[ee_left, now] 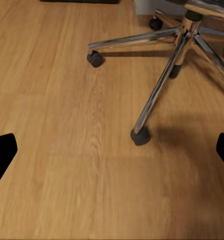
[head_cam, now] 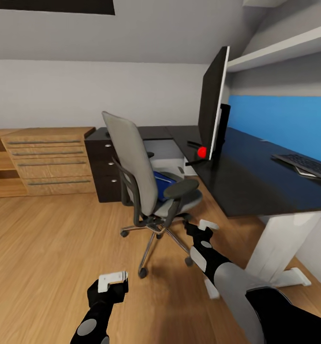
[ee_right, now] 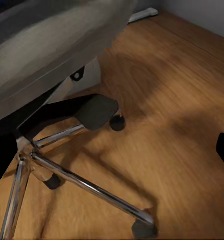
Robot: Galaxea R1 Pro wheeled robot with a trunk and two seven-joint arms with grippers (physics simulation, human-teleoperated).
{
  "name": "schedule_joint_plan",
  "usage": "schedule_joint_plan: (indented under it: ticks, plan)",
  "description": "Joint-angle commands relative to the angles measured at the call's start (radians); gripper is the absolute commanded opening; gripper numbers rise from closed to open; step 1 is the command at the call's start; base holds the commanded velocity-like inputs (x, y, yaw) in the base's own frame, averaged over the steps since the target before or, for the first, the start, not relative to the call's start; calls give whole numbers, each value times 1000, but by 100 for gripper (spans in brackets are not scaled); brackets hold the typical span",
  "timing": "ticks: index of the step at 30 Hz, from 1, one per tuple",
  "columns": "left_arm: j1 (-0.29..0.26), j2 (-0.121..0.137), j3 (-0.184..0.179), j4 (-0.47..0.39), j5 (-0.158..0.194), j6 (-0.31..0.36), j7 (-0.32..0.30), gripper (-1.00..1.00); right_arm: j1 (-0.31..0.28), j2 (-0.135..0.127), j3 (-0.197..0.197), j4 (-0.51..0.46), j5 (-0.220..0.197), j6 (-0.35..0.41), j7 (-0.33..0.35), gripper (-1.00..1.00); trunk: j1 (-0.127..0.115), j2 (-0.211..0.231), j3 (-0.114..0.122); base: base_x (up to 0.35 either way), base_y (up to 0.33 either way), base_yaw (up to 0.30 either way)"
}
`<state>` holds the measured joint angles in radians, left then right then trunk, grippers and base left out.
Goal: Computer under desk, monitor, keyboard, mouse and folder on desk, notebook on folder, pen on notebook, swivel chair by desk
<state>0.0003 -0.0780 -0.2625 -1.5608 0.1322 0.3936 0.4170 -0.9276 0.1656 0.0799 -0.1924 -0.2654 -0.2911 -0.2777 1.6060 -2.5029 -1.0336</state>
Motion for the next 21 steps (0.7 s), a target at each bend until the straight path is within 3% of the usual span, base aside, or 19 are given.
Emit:
schedule_joint_plan:
  ticks: [1, 5, 21]
  plan:
    - [0, 0, -1, -1, 10, 2, 8, 100, -1, 0, 9, 1, -9, -7, -5, 100, 0, 0, -1, 171, 0, 4]
    - [0, 1, -1, 1, 10, 2, 8, 100, 0, 0, 9, 1, -9, -14, -5, 100, 0, 0, -1, 60, 0, 99]
    - [0, 1, 0, 2, 10, 2, 8, 100, 0, 3, 9, 1, -9, -14, -3, 100, 0, 0, -1, 2, 0, 266]
